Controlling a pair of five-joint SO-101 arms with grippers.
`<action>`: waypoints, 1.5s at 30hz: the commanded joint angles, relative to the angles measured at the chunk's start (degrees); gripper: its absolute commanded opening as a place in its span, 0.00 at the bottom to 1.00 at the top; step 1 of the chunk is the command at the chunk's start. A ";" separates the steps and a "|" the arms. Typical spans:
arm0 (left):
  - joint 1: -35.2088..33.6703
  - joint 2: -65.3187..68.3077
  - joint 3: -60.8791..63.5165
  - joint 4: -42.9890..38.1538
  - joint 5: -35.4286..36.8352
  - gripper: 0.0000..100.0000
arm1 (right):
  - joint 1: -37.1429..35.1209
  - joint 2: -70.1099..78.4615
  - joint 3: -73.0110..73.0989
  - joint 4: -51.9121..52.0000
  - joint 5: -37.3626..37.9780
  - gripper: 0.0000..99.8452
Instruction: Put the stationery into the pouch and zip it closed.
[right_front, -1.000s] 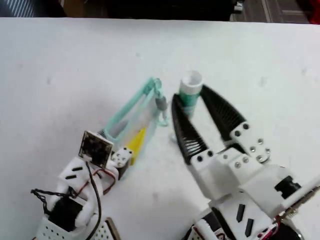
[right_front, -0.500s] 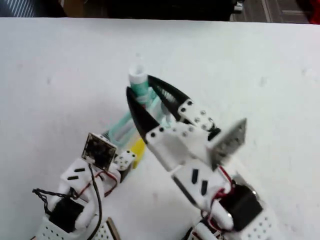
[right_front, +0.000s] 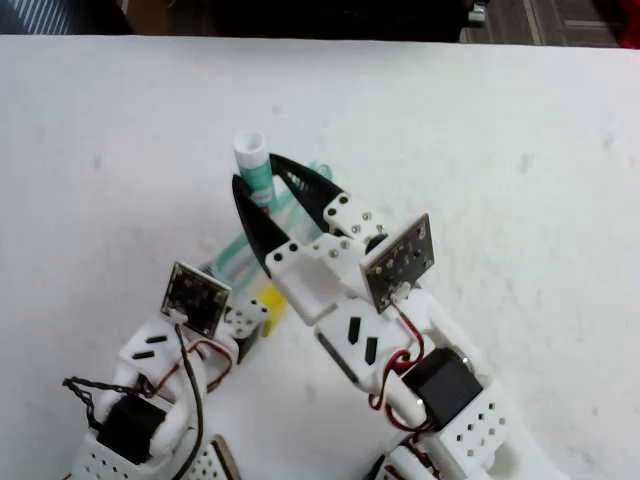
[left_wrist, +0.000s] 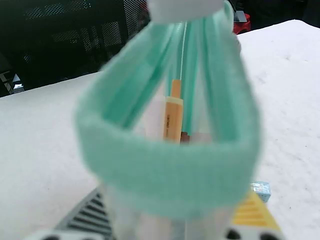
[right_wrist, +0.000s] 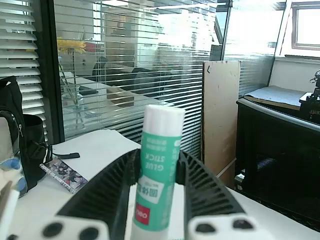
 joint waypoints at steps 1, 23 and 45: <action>-0.75 0.13 -3.25 0.35 0.09 0.21 | -0.22 0.66 0.18 0.13 -0.53 0.02; -0.40 0.13 -3.25 0.53 0.00 0.23 | -2.15 4.00 0.79 -6.46 -0.09 0.02; -0.92 0.13 -3.25 0.44 0.09 0.23 | -2.15 -9.36 5.80 8.40 -0.09 0.02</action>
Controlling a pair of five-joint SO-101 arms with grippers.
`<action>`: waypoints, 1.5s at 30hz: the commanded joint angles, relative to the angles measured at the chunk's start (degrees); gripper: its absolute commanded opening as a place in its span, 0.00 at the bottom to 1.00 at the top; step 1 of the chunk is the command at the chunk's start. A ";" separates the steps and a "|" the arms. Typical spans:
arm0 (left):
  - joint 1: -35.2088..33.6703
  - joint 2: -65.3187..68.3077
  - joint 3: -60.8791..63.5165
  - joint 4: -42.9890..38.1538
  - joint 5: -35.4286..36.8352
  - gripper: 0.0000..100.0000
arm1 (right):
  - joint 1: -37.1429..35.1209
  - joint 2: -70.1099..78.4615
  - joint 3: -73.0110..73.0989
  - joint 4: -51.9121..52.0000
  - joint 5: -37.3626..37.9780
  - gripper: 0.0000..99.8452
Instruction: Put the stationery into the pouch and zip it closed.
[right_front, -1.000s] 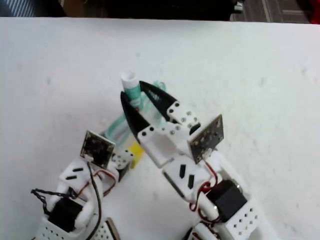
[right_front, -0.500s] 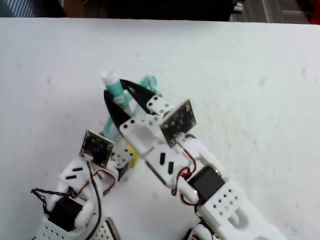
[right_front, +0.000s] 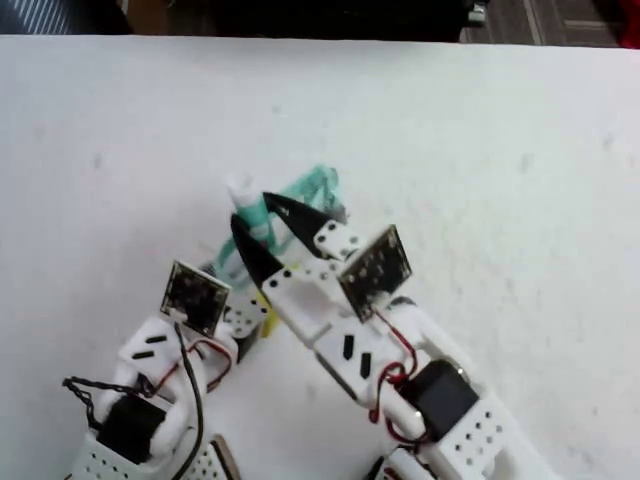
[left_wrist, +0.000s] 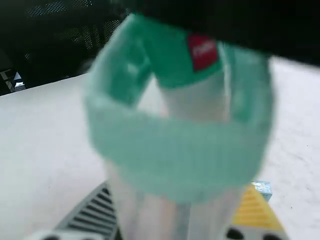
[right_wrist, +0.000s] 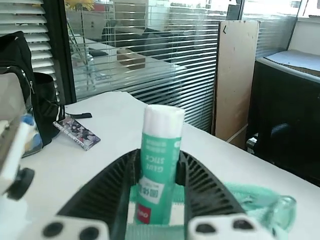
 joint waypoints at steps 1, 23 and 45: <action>-0.40 0.13 -3.25 0.35 0.00 0.23 | 0.48 -3.56 -0.35 1.10 -0.09 0.02; -0.40 0.13 -3.16 0.35 -0.26 0.20 | 13.67 -5.14 -8.00 9.54 -0.53 0.19; -0.48 0.13 -3.16 0.18 -0.35 0.20 | 35.82 9.71 -11.96 21.58 10.29 0.19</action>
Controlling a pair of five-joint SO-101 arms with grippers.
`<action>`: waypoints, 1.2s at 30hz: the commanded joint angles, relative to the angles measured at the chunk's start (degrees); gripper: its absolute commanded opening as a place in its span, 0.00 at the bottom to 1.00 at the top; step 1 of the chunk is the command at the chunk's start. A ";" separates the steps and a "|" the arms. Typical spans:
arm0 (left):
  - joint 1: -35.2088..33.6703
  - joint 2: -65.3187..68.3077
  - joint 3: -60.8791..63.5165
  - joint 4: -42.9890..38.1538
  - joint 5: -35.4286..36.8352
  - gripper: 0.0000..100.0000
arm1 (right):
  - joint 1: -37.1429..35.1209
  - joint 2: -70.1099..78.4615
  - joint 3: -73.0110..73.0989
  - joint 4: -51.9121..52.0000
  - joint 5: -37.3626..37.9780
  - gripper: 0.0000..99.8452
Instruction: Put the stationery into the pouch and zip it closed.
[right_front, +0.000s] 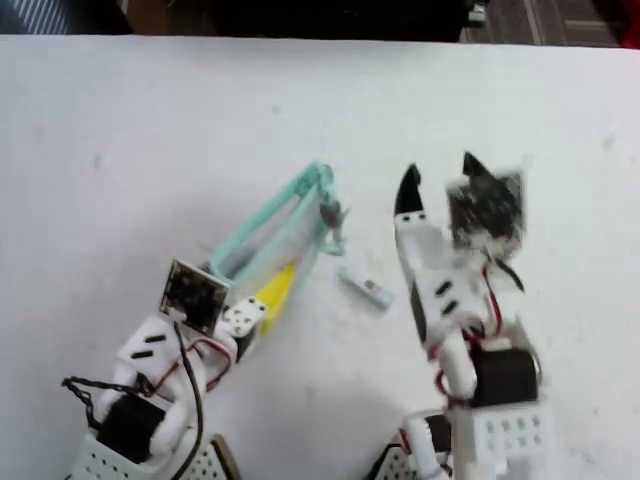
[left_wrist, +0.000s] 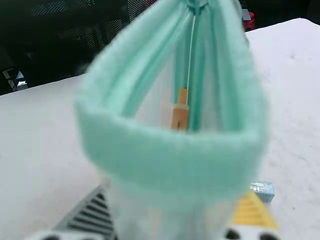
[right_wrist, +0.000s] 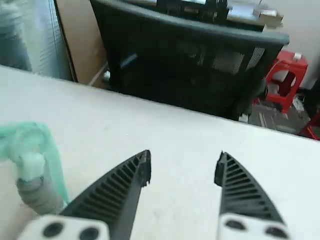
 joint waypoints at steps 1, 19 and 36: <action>-0.57 0.13 -3.16 0.18 -0.35 0.20 | 0.22 7.52 -2.37 1.54 3.69 0.19; -8.57 0.13 -3.25 -2.46 4.48 0.20 | -12.44 36.88 1.49 4.88 13.01 0.19; -10.33 0.13 -3.34 -2.64 4.92 0.17 | -11.47 57.80 -0.09 -3.74 16.00 0.19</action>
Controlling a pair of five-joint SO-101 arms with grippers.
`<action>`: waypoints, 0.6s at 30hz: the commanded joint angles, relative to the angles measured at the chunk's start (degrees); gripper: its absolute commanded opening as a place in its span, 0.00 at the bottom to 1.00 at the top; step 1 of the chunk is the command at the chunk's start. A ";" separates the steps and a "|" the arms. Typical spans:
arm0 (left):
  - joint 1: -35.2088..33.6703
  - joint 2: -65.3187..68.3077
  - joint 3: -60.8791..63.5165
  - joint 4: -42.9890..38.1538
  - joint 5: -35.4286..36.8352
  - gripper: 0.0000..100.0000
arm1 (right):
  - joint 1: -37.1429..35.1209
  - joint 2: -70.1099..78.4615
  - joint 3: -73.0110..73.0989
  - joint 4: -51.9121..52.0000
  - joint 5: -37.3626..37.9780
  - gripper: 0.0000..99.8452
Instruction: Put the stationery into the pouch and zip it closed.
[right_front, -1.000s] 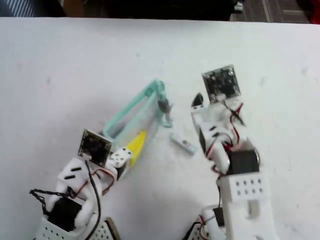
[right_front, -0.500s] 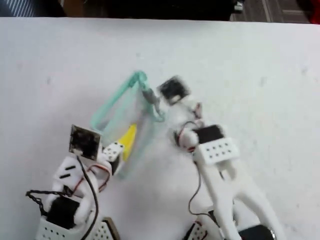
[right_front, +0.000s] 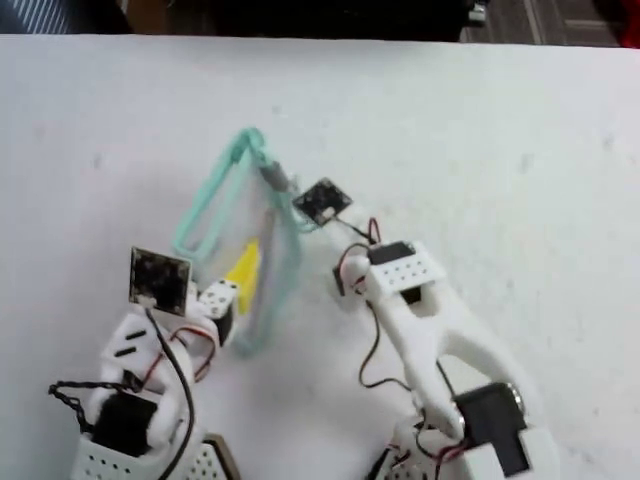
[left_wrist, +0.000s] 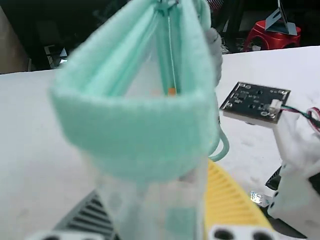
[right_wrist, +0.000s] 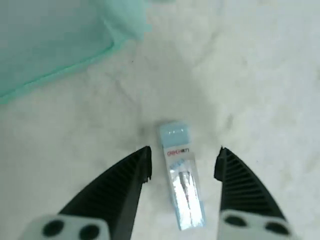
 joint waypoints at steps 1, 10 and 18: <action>-0.48 -0.84 -3.34 -1.85 0.35 0.17 | 0.48 1.89 -2.37 -1.36 1.41 0.19; -0.40 -0.84 -3.34 -1.85 0.18 0.17 | 2.07 2.15 -2.73 -1.36 1.41 0.11; -0.40 -0.84 -3.34 -1.85 0.18 0.17 | 4.26 2.15 -2.81 -1.54 1.41 0.02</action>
